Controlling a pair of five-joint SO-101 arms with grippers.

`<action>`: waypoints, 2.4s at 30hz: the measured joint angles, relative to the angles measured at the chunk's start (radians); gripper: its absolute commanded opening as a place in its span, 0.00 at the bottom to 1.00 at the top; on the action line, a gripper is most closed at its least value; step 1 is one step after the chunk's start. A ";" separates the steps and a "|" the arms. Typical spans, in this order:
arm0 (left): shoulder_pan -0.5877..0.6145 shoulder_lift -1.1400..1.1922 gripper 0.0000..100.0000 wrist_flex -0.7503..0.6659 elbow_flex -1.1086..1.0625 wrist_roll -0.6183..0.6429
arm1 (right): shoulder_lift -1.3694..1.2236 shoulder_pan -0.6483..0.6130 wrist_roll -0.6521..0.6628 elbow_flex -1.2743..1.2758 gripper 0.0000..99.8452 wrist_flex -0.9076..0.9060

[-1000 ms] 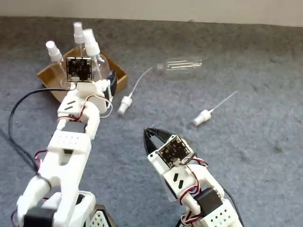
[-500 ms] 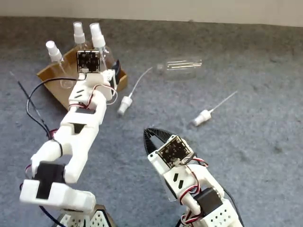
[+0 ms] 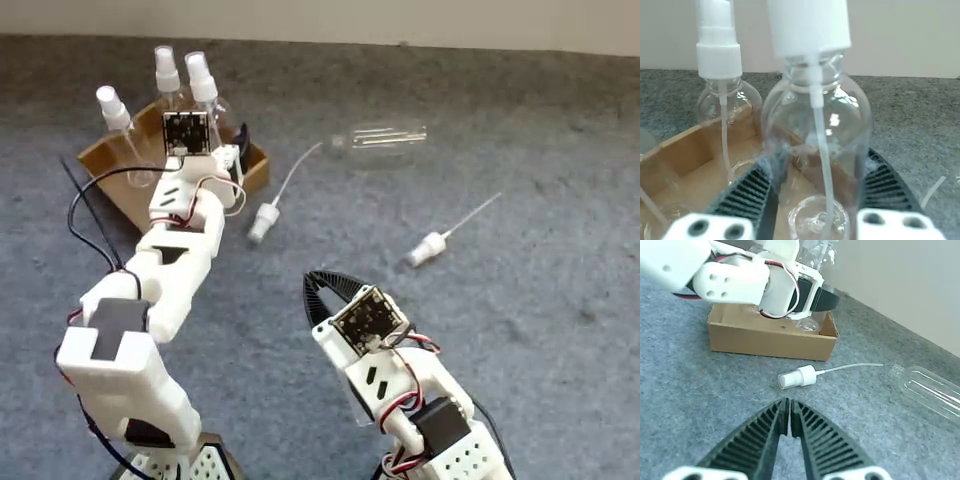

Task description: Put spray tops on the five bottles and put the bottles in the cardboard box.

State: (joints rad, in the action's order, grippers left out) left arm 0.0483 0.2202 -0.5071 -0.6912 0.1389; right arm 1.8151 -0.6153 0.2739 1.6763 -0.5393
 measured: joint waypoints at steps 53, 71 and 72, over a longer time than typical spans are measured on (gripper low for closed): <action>-0.003 0.255 0.09 -0.158 0.100 -0.127 | 0.000 0.000 0.003 0.000 0.01 0.000; -0.002 0.253 0.15 -0.160 0.064 -0.129 | 0.000 0.000 0.003 0.000 0.01 0.000; -0.002 0.253 0.15 -0.160 0.064 -0.129 | 0.000 0.000 0.003 0.000 0.01 0.000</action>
State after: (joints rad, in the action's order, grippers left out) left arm 0.0468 0.4733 -0.6667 -0.6268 0.0100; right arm 1.8151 -0.6153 0.2770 1.6763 -0.5393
